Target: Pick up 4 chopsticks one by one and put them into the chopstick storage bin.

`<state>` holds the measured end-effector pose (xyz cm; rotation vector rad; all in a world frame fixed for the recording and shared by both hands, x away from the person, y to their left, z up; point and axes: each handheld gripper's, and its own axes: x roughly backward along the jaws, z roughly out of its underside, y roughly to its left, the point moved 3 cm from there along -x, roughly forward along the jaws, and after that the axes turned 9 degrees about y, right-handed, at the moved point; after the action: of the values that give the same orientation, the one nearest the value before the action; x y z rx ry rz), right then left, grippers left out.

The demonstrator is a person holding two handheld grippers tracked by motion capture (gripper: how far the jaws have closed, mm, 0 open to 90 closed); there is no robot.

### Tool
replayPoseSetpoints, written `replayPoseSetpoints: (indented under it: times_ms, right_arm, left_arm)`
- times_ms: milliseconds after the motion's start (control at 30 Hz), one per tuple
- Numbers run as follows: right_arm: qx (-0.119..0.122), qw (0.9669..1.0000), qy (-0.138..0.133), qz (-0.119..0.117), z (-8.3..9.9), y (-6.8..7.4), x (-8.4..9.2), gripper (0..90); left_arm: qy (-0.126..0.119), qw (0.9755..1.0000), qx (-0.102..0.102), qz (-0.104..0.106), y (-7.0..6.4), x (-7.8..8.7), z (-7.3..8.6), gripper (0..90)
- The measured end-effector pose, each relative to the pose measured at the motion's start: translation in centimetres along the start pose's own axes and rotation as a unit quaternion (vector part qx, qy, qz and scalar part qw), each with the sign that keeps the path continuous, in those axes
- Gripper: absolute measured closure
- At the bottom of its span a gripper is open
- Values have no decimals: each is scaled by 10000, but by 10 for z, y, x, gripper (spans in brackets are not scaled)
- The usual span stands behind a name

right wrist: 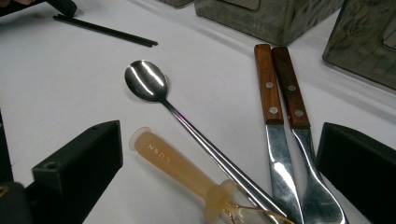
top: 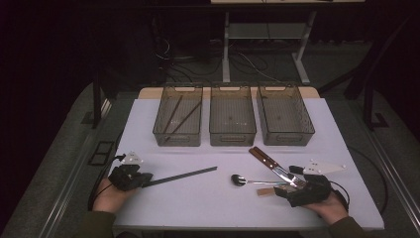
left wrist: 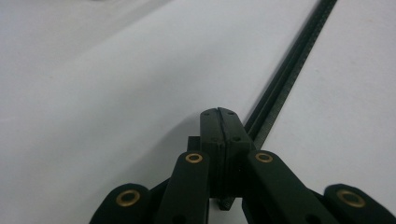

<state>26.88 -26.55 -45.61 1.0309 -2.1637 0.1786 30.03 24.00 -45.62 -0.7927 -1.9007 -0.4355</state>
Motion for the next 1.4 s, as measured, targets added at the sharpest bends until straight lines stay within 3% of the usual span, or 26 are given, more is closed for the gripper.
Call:
replayPoseSetpoints:
  times_ms: [533,700,733,833,1000,1233,1400]
  right_arm:
    - [6,10000,2,-2,0,0,0,5]
    - [7,10000,5,-3,0,0,-1,5]
    - [11,10000,7,-5,0,0,-1,5]
    - [15,10000,8,-5,0,0,-1,5]
    - [19,10000,11,-1,0,0,-1,5]
    - [16,10000,11,-5,0,0,-2,5]
    - [22,10000,12,-9,0,0,-2,5]
  left_arm:
    - [-32,9997,-146,204,-22,4,11,899]
    - [-227,9995,-80,217,-22,8,6,899]
    - [-359,9990,-29,256,-23,8,4,899]
    - [-550,9977,-129,373,-29,9,-7,899]
    - [-700,9951,-403,569,-46,2,-31,899]
    - [-675,9918,-825,699,-70,-19,-66,899]
    - [-627,9902,-1013,733,-87,-32,-87,899]
